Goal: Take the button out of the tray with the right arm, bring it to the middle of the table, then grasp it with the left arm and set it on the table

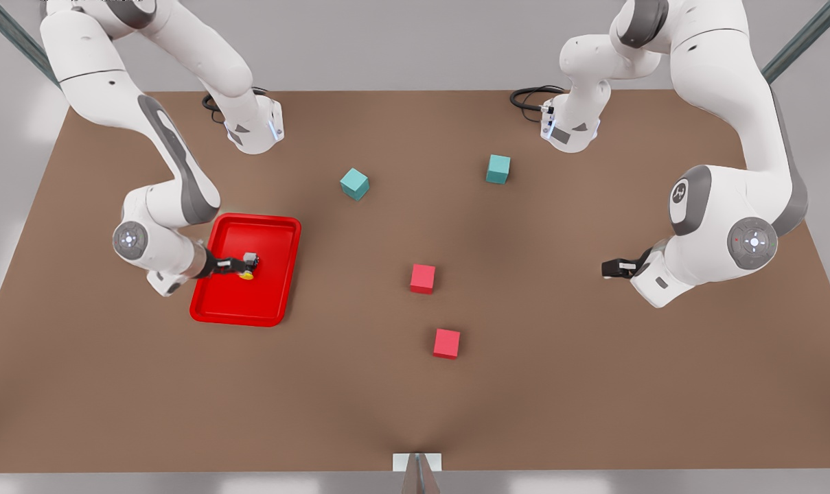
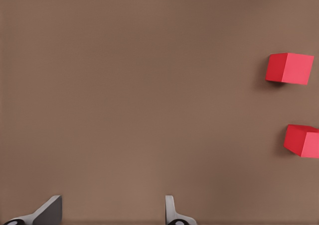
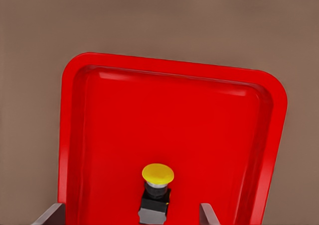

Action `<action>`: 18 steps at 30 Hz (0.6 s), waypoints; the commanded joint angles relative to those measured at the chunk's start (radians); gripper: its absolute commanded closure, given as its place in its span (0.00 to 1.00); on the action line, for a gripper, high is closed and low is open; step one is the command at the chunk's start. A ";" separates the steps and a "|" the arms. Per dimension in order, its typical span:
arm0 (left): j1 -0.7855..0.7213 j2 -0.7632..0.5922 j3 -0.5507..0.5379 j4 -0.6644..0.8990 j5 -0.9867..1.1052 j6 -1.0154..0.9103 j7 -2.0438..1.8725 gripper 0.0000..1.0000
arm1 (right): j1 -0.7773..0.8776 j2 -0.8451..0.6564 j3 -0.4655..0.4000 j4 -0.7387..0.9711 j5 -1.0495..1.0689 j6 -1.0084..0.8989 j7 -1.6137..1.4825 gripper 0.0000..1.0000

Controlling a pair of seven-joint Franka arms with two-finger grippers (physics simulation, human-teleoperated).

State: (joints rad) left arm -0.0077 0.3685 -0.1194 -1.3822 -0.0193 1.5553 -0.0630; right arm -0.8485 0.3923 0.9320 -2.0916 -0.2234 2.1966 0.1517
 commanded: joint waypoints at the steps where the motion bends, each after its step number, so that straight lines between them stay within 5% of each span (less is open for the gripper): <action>1: 0.000 0.000 0.000 0.002 0.001 0.000 -0.015 0.00 | -0.003 0.014 0.005 0.004 -0.054 0.091 -0.165 0.00; 7: 0.000 -0.002 0.000 0.000 0.001 -0.003 -0.015 0.00 | 0.003 -0.066 0.028 -0.064 -0.122 0.058 -0.138 0.00; 10: 0.000 -0.002 0.000 0.000 0.001 -0.004 -0.015 0.00 | -0.034 -0.116 0.106 -0.096 -0.116 0.011 -0.064 0.00; 12: -0.001 -0.003 0.000 0.002 0.001 -0.006 -0.015 0.00 | -0.210 -0.125 0.271 -0.151 -0.116 0.009 -0.060 0.00; 18: -0.063 0.000 -0.016 0.109 -0.014 0.006 -0.069 0.00 | -0.245 -0.078 0.268 -0.174 -0.123 0.052 0.109 0.00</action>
State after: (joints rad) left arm -0.0536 0.3657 -0.1297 -1.3088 -0.0293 1.5556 -0.0781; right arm -1.0847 0.3171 1.1966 -2.2590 -0.3451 2.2292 0.1468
